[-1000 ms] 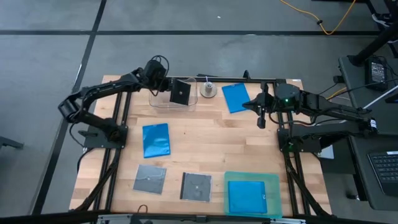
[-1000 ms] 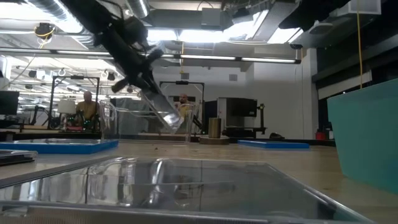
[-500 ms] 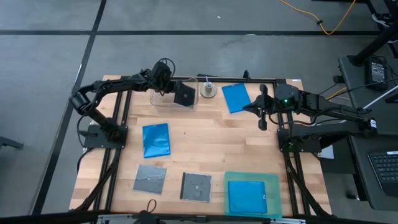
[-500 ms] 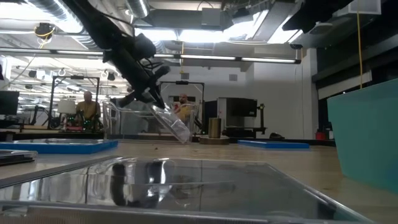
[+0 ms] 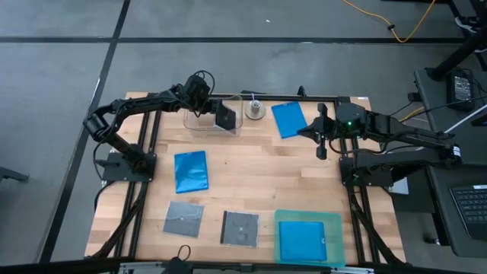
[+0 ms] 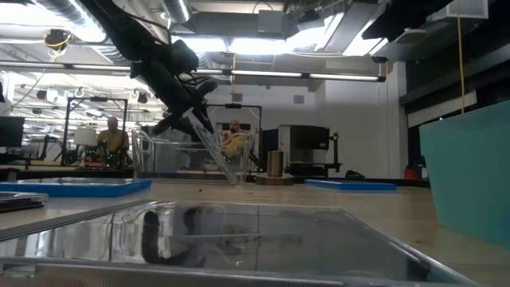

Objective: Pick & place jewel cases by type
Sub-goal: Put the top black cd case into the transparent bin, then put the bottom blue cd case into the green bin

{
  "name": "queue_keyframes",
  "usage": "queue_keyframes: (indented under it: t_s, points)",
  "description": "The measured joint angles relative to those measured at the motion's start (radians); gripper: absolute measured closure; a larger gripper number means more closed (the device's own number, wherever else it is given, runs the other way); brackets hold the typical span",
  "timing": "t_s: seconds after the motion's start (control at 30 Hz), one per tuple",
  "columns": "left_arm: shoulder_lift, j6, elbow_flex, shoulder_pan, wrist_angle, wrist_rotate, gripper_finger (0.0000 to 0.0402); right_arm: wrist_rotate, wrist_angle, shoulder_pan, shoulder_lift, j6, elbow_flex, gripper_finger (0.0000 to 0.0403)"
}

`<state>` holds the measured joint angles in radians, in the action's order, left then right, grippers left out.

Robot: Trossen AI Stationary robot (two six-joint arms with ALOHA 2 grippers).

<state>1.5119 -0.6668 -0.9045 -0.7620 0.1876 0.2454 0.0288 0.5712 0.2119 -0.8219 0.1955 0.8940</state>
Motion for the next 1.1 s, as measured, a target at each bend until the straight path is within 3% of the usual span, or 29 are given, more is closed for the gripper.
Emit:
queue_keyframes:
  t_s: [0.17, 0.33, 0.5, 0.8, 1.1]
  points:
    - [-0.022, 0.011, -0.005, 0.0, 0.063, -0.004, 0.024, 0.0, 0.0, 0.0, 0.0, 0.0, 0.0, 0.0378]
    - [-0.072, 0.133, -0.044, -0.002, 0.233, -0.16, 0.0229, 0.0, 0.0, 0.0, 0.0, 0.0, 0.0, 0.0378]
    - [-0.152, 0.166, -0.083, -0.002, 0.305, -0.194, 0.0228, 0.0, 0.0, 0.0, 0.0, 0.003, 0.0, 0.0378]
    - [-0.346, 0.063, -0.096, 0.035, 0.368, -0.209, 0.0228, 0.001, -0.023, 0.0, 0.0, 0.009, 0.0, 0.0378]
    - [-0.503, -0.073, -0.096, 0.225, 0.676, -0.358, 0.0229, 0.002, -0.064, 0.0, 0.0, -0.012, 0.0, 0.0378]
